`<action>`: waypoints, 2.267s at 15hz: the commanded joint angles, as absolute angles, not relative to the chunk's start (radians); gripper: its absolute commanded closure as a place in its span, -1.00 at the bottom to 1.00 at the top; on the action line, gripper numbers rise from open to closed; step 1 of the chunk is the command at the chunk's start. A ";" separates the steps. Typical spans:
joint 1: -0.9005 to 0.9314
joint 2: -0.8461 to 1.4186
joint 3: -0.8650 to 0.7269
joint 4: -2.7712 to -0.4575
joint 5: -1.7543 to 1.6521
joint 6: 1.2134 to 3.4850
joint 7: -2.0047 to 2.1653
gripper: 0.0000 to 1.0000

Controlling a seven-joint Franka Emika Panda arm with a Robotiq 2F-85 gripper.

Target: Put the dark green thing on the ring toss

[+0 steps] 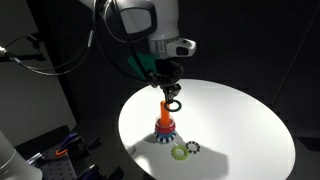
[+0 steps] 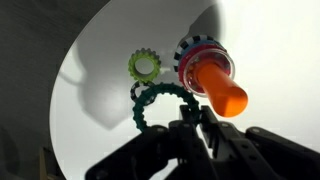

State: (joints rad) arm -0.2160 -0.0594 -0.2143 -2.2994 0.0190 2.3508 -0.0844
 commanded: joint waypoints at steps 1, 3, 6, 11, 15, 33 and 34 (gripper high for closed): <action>-0.194 -0.060 -0.193 -2.261 0.012 2.303 -0.030 0.89; -0.181 -0.052 -0.180 -2.252 0.010 2.300 -0.007 0.89; -0.165 -0.042 -0.162 -2.244 0.002 2.294 0.032 0.89; -0.151 -0.032 -0.142 -2.244 -0.031 2.291 0.086 0.89; -0.149 -0.014 -0.133 -2.240 -0.054 2.308 0.119 0.88; -0.131 0.078 -0.132 -2.188 -0.090 2.308 0.164 0.89; -0.131 0.078 -0.132 -2.191 -0.084 2.313 0.159 0.89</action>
